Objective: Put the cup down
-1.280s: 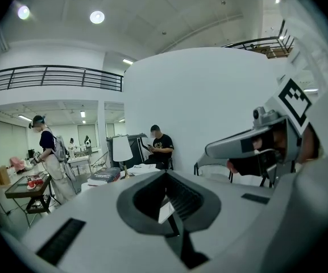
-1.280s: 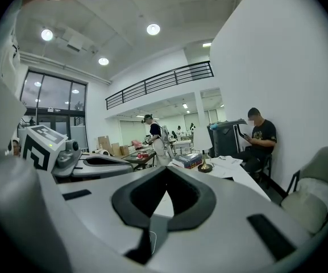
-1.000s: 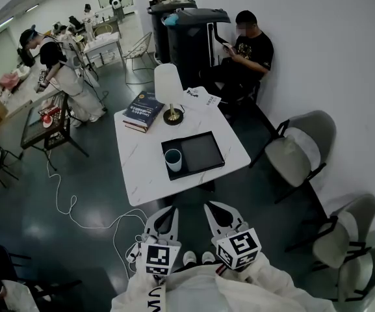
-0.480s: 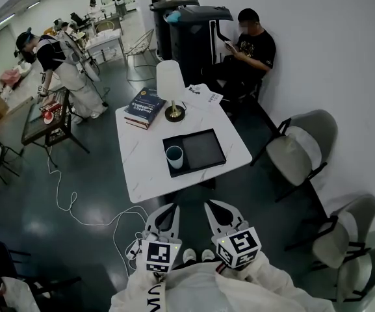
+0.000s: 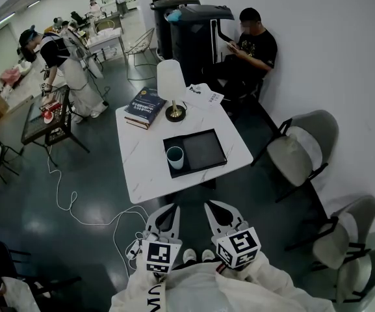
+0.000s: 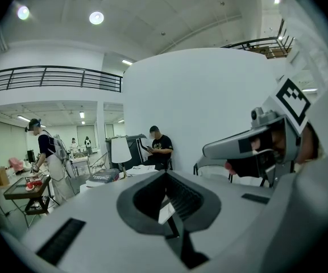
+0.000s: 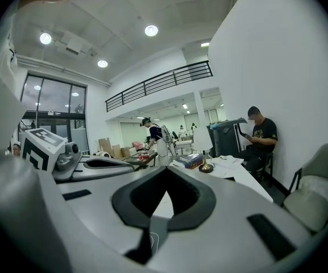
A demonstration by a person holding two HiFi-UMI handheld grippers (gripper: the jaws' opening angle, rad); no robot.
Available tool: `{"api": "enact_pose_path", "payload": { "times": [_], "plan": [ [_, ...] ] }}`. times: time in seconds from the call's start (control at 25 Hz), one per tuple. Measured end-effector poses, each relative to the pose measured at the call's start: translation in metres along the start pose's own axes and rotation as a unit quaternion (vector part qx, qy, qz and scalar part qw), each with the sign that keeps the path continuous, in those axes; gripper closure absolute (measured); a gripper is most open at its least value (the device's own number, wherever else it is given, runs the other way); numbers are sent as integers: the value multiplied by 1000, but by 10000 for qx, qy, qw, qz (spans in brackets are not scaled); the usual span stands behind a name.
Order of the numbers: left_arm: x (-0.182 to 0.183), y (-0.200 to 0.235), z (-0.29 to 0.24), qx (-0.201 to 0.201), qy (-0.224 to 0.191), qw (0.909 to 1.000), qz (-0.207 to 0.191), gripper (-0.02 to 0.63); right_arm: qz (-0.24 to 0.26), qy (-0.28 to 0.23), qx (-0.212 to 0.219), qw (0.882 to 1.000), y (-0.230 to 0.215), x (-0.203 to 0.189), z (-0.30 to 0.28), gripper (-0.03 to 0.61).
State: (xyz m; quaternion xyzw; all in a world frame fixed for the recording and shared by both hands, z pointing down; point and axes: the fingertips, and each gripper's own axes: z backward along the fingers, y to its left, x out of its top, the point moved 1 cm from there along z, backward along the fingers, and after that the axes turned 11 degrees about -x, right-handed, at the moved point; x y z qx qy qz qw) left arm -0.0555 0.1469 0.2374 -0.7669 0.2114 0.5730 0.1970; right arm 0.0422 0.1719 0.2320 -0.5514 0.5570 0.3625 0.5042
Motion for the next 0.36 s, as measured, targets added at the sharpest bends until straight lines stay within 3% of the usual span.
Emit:
{"api": "enact_pose_path", "payload": {
  "times": [0.36],
  "plan": [
    [-3,5,-8,-57,43,10000,31,603,6,104,28,9999,-2,-4,-10,572]
  ]
}}
